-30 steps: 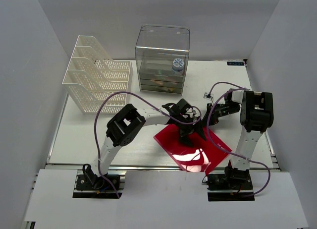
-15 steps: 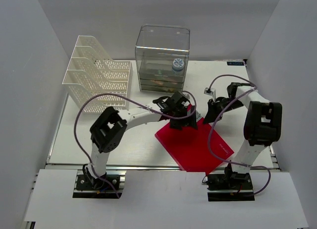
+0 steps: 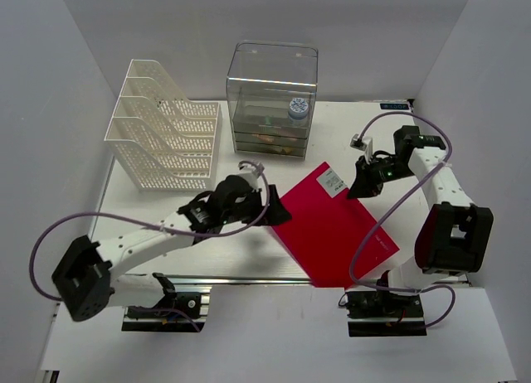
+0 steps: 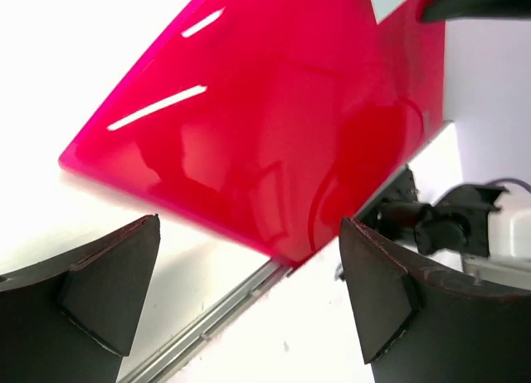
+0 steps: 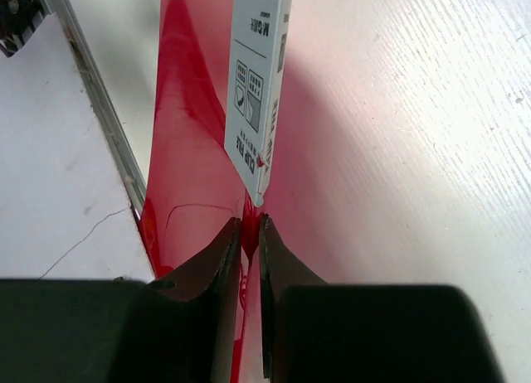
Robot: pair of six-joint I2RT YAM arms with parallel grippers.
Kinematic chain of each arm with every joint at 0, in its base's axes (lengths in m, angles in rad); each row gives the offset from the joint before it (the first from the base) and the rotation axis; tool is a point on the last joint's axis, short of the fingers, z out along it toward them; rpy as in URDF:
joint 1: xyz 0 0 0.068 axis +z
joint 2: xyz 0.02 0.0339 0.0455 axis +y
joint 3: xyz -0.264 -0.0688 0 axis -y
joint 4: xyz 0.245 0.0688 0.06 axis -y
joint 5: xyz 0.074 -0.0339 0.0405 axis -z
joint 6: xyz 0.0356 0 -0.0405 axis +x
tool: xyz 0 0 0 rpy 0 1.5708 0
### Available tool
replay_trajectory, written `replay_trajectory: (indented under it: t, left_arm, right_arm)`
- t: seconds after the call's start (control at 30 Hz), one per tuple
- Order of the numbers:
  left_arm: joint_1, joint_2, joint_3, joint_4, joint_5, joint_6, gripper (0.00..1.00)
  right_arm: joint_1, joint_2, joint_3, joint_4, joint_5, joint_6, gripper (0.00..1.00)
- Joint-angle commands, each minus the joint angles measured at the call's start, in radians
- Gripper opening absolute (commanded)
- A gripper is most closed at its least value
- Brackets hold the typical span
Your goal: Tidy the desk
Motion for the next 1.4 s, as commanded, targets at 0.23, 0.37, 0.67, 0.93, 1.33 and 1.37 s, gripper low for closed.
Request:
replay_trajectory:
  t: [0.23,0.37,0.67,0.93,1.33,1.37]
  left_arm:
    - [0.012,-0.242,-0.384,0.426,0.088,-0.117,0.98]
    - [0.03,-0.232,-0.481,0.566,0.105,-0.138,0.98]
    - [0.067,-0.148,-0.671,0.932,0.046,-0.177,0.98]
    - [0.076,0.167,-0.699,1.459,0.037,-0.171,0.98]
    - [0.073,0.616,-0.487,1.967,0.267,-0.312,0.81]
    - [0.086,0.596,-0.486,1.965,0.27,-0.313,0.77]
  right_arm:
    - [-0.009,-0.128,0.016,-0.048,-0.084,-0.036,0.0]
    - [-0.01,-0.162,0.016,-0.087,-0.091,-0.064,0.0]
    - [-0.013,-0.221,-0.007,-0.124,-0.123,-0.096,0.0]
    - [-0.015,-0.211,-0.024,-0.171,-0.183,-0.131,0.0]
    - [-0.013,-0.239,-0.047,-0.17,-0.166,-0.125,0.0]
    - [-0.015,-0.24,-0.051,-0.17,-0.166,-0.124,0.0]
